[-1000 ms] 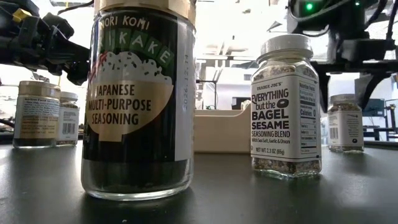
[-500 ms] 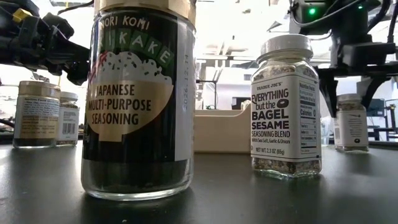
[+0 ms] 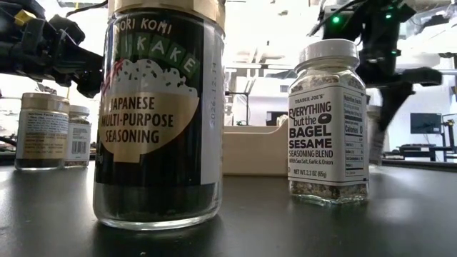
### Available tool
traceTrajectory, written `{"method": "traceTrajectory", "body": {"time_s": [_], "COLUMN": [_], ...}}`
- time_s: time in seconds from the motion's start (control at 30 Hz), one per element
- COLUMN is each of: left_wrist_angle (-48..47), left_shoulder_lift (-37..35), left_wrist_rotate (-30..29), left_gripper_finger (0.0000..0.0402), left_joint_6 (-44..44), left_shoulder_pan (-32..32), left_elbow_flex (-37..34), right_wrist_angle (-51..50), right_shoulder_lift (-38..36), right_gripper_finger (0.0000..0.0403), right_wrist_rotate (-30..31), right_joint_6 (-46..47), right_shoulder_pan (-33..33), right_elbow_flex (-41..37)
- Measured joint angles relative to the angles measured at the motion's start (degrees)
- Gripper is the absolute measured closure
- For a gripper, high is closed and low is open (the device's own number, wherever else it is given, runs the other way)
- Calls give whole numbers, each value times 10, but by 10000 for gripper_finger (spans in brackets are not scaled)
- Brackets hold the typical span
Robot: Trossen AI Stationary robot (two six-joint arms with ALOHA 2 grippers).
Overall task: Sort spices by type
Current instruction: Put the white seasoning bottle into the transparent bin
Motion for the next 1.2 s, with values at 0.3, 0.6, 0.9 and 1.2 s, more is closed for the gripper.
{"method": "traceTrajectory", "body": {"time_s": [0.3,0.6,0.9,1.2], "left_wrist_angle": [0,0,0,0], "left_shoulder_lift": [0,0,0,0], "left_wrist_rotate": [0,0,0,0], "left_gripper_finger": [68,68,68,68], "left_joint_6": [0,0,0,0], "left_shoulder_pan": [0,0,0,0], "left_elbow_flex": [0,0,0,0], "right_wrist_angle": [-32,-88,-218,-203], "right_shoulder_lift": [0,63,217,267], "right_gripper_finger": [180,172,179,179], "right_wrist_rotate": [-62,-57,-54,-55], "right_joint_6": [151,150,58,-15], "right_shoulder_pan": [-68,-172,-288,-370], "right_elbow_flex": [129,333,464,445]}}
